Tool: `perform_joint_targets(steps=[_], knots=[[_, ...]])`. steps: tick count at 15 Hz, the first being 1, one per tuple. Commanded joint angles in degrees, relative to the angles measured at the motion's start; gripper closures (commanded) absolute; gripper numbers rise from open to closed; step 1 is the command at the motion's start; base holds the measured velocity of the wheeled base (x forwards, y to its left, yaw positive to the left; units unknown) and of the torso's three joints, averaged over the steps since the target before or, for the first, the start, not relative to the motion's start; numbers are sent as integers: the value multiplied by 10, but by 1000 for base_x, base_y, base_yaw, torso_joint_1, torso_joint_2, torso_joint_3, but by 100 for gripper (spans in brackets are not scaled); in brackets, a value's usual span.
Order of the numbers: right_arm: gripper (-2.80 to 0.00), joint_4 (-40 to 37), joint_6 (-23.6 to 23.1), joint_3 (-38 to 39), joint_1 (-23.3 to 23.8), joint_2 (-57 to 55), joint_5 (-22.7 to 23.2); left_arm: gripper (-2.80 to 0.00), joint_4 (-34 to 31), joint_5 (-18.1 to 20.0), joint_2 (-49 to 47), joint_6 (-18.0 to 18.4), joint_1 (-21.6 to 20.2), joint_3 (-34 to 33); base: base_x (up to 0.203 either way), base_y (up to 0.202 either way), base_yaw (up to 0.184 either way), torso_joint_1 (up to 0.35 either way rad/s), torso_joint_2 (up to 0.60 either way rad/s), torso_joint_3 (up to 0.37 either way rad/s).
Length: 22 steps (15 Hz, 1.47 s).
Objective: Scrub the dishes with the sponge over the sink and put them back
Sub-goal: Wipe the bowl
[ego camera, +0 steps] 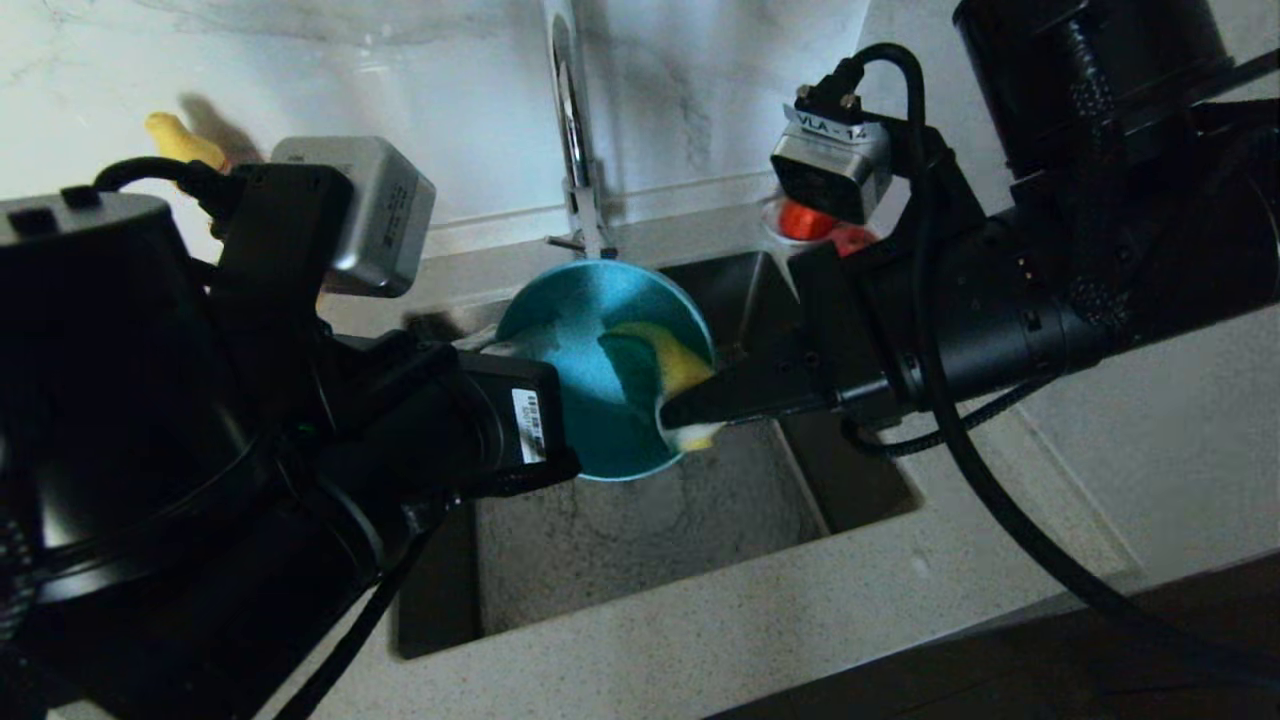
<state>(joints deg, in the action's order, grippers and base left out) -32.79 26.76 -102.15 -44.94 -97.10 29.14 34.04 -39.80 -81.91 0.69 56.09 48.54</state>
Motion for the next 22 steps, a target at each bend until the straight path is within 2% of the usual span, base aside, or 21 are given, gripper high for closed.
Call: perform_joint_targets(steps=[1,8,13,22], knots=[[0,-1,0,-13,7,1,1,0,2,-2,2,1,1,-10,0,0,0,0,0,0],[0,-3,-2,-56,6,-10,2,0,2,11,3,9,6,-35,0,0,0,0,0,0],[0,-4,-2,-60,5,-6,3,0,3,11,1,7,6,-36,0,0,0,0,0,0],[0,-3,-1,-11,-42,-30,3,0,4,13,7,4,5,-12,0,0,0,0,0,0]])
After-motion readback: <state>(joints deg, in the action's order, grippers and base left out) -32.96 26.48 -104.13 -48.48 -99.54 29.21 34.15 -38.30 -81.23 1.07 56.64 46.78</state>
